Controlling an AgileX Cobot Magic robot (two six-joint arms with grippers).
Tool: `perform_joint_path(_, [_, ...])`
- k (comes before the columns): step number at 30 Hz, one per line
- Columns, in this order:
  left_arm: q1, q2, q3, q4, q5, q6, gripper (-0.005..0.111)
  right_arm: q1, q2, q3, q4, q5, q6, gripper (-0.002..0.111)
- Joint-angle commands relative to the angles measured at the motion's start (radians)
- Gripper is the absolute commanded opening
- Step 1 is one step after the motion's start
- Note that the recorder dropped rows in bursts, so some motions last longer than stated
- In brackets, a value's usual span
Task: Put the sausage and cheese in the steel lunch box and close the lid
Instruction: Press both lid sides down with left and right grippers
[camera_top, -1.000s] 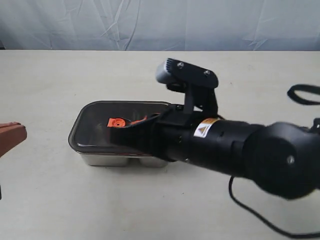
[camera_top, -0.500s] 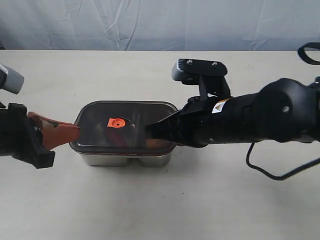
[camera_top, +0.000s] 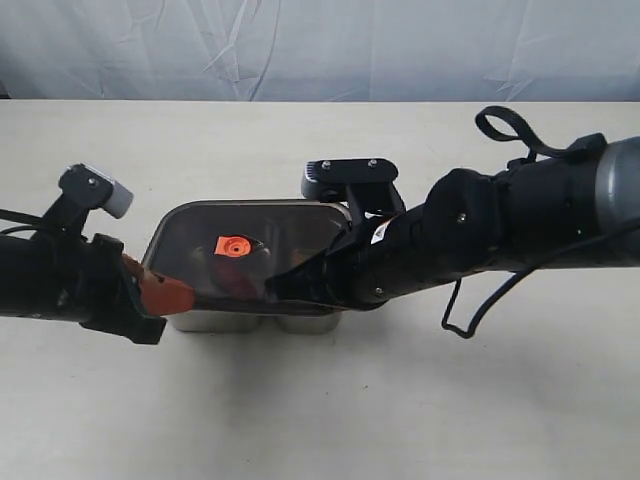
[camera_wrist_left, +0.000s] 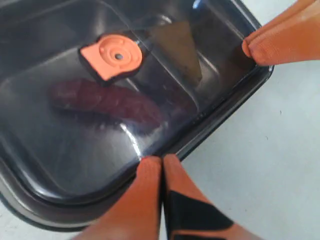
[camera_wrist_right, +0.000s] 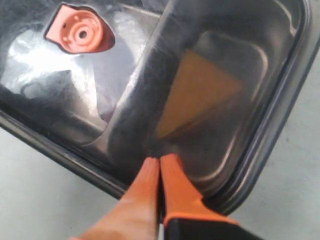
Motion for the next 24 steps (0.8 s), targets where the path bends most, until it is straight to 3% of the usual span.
perform_joint_path(1, [-0.02, 0.065, -0.012, -0.017, -0.008, 0.01, 0.0, -0.001, 0.023, -0.002, -0.015, 0.001, -0.008, 0.0])
perform_joint_path(10, [-0.02, 0.082, -0.012, -0.005, -0.083, 0.0, 0.0, -0.005, 0.023, -0.002, -0.015, -0.025, -0.008, 0.0])
perform_joint_path(18, [-0.02, -0.003, -0.076, -0.037, 0.064, 0.006, 0.0, -0.005, -0.067, -0.002, -0.013, -0.074, -0.008, 0.0])
perform_joint_path(24, [-0.02, -0.096, -0.099, -0.049, 0.06, 0.006, 0.0, -0.005, -0.145, -0.002, -0.015, -0.068, -0.008, 0.0])
